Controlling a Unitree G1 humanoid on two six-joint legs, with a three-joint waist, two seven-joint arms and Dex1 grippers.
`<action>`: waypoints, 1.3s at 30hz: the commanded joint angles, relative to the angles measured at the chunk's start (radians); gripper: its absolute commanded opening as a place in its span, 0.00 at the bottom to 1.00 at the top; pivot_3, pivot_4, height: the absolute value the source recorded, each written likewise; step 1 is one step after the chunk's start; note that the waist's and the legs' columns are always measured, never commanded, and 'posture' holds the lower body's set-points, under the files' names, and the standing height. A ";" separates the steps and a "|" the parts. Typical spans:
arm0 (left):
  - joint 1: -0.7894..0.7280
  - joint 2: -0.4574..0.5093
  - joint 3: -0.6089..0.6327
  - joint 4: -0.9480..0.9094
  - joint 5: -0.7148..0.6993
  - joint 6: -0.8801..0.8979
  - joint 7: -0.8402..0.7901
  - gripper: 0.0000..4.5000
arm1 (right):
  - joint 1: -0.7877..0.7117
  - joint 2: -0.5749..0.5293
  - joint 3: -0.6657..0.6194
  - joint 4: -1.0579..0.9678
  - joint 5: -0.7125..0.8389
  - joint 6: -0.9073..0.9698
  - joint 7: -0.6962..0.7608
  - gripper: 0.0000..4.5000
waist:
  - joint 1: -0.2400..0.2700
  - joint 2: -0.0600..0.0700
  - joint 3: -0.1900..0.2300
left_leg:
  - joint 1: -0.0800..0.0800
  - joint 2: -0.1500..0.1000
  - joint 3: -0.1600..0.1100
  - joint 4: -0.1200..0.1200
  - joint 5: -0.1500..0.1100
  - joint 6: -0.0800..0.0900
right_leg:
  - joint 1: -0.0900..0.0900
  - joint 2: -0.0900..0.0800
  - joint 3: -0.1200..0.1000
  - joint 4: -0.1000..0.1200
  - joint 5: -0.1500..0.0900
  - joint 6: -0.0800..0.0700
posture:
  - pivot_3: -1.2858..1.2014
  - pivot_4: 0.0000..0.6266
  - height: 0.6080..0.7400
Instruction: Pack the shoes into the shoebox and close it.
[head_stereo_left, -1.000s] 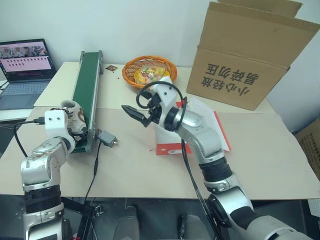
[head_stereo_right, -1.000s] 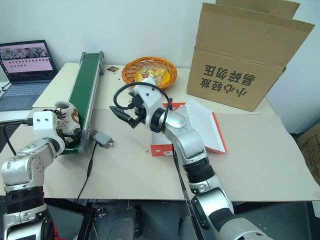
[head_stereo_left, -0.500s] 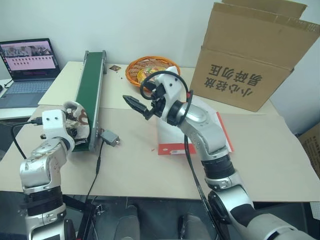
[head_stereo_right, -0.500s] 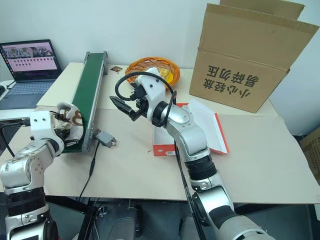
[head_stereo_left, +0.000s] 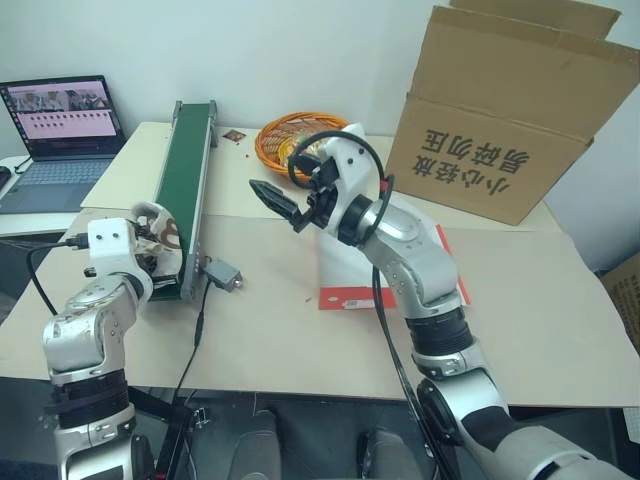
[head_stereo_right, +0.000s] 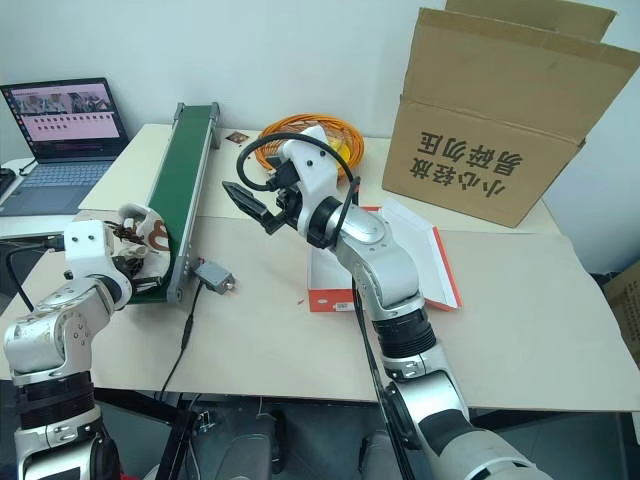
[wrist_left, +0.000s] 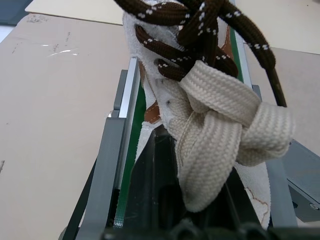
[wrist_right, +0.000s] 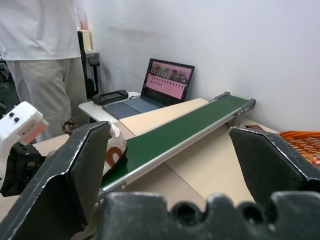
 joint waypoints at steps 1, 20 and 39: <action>0.002 -0.008 -0.051 0.041 0.003 0.017 -0.023 0.00 | -0.033 -0.003 -0.021 -0.049 0.017 -0.003 -0.005 1.00 | 0.000 0.000 0.000 | 0.000 0.000 0.000 0.000 0.000 0.000 | 0.000 0.000 0.000 0.000 0.000 0.000 | 0.52 0.24 0.91; -0.083 -0.135 -0.204 -0.163 0.137 -0.319 0.030 0.00 | -0.053 0.061 -0.112 0.063 0.129 0.184 -0.062 1.00 | 0.005 -0.003 0.002 | -0.009 0.000 0.000 0.002 0.000 0.000 | -0.005 0.000 -0.001 -0.002 0.001 0.001 | 0.52 0.24 0.91; -0.099 -0.275 -0.216 -0.208 0.011 -0.376 -0.039 0.00 | -0.314 0.158 -0.494 0.543 0.514 0.394 -0.186 1.00 | -0.030 -0.004 0.004 | -0.008 0.000 -0.001 0.004 0.001 0.001 | 0.000 0.002 0.001 -0.001 0.004 0.007 | 0.52 0.24 0.91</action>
